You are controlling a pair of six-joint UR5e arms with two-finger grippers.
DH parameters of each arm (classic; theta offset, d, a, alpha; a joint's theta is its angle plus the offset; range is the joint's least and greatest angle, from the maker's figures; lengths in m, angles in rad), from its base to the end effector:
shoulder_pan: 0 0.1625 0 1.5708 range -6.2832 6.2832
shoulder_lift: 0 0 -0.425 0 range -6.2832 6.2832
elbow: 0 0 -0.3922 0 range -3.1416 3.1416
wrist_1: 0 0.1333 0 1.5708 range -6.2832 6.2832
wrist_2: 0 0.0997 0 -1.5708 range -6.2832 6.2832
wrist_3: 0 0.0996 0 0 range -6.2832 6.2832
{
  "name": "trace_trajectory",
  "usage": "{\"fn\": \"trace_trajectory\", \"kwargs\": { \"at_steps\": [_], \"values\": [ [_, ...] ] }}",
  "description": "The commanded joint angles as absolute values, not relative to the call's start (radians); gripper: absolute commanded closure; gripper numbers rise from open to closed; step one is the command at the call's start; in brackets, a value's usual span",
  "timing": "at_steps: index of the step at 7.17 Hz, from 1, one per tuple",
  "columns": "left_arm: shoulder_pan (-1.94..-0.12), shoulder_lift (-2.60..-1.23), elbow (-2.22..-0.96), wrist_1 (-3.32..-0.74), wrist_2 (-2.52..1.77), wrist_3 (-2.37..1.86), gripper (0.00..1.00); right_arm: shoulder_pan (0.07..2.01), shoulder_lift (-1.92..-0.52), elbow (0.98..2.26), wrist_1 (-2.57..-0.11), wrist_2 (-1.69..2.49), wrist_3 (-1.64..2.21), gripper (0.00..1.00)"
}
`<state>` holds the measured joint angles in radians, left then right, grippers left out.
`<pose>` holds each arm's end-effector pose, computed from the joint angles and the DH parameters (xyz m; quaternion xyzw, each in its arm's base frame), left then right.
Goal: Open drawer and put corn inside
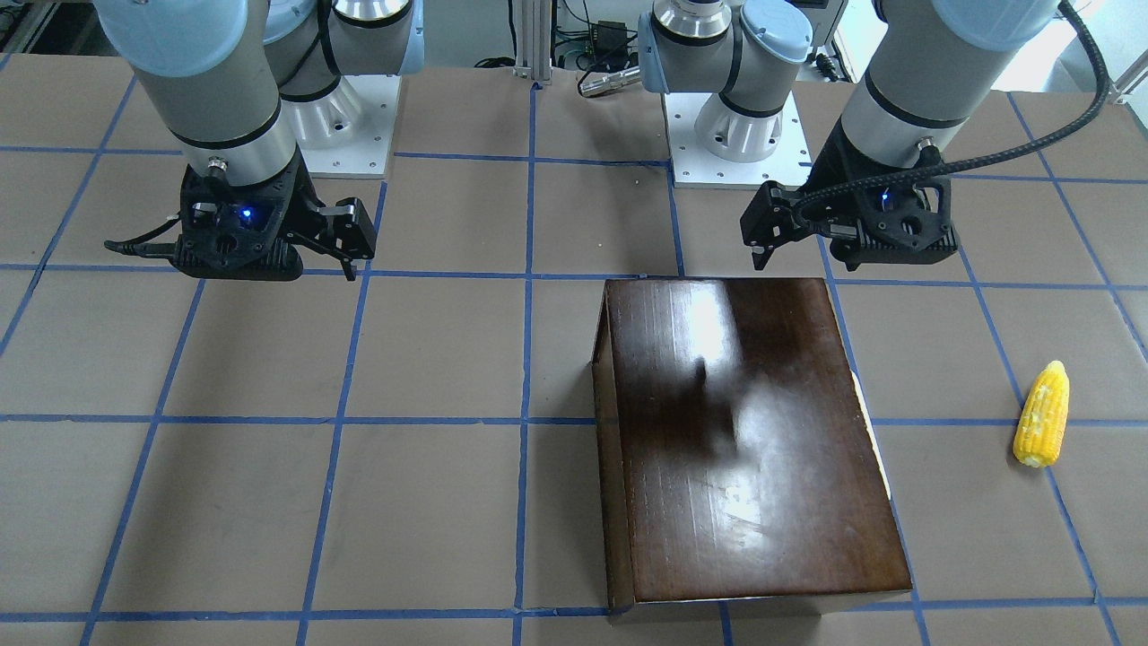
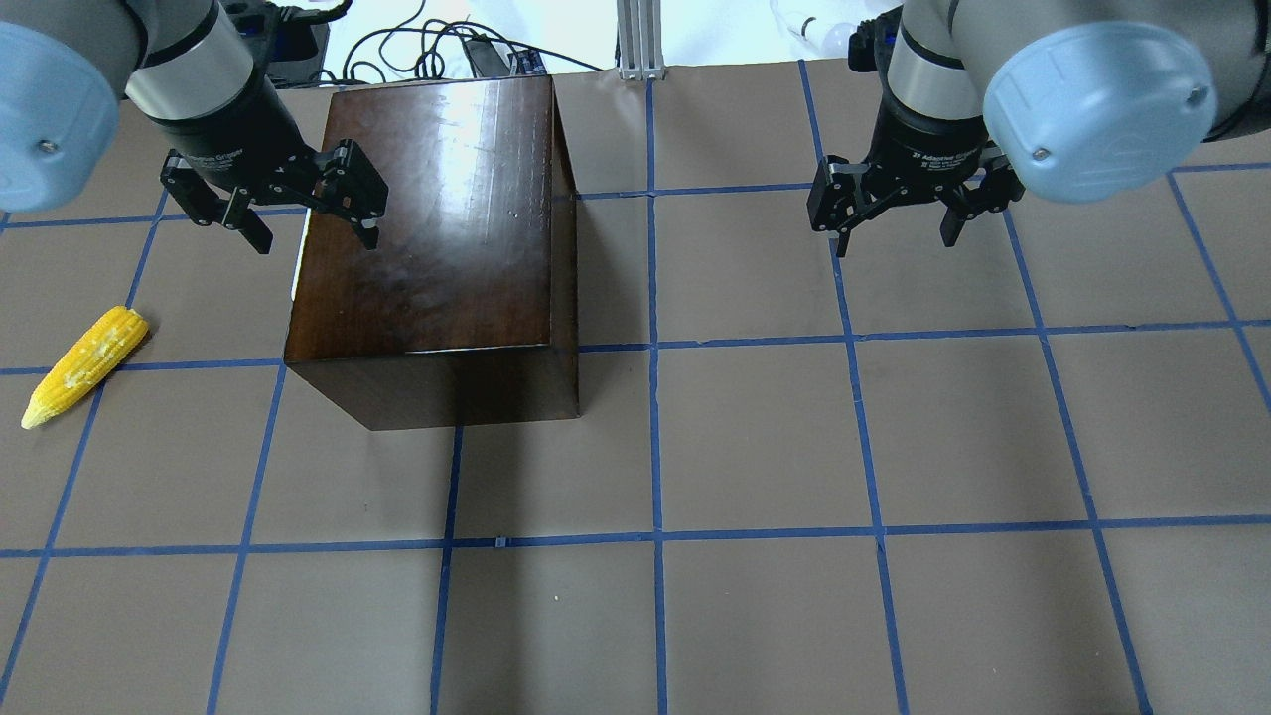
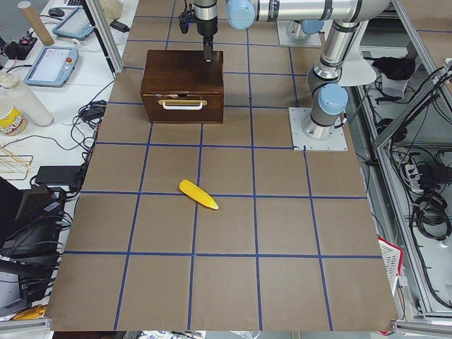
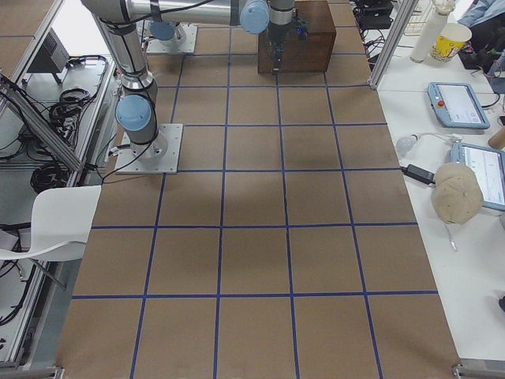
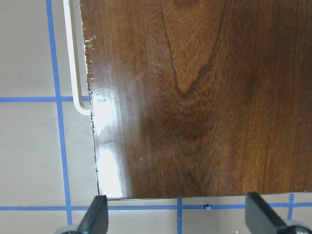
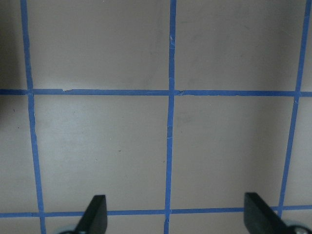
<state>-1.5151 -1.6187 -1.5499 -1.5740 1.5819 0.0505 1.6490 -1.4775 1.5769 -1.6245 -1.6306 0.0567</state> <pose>-0.1037 -0.5156 0.4739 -0.0025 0.9999 0.0154 0.0047 0.1680 -0.5134 0.4429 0.0114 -0.9992 -0.0208 0.0314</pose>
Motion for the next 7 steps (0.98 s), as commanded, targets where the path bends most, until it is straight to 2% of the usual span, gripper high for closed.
{"fn": "trace_trajectory", "kwargs": {
  "at_steps": [1,4,7],
  "values": [
    [-1.505,-1.621,-1.546,-1.574,1.572,0.051,0.00,1.649,-1.477,1.577,-1.624,-1.629,0.057,0.00],
    [-1.497,-1.623,-1.551,-1.572,1.582,0.052,0.00,1.649,-1.477,1.577,-1.624,-1.631,0.057,0.00],
    [-1.361,-1.634,-1.522,-1.562,1.568,0.145,0.00,1.649,-1.477,1.577,-1.625,-1.631,0.057,0.00]
  ]
}}
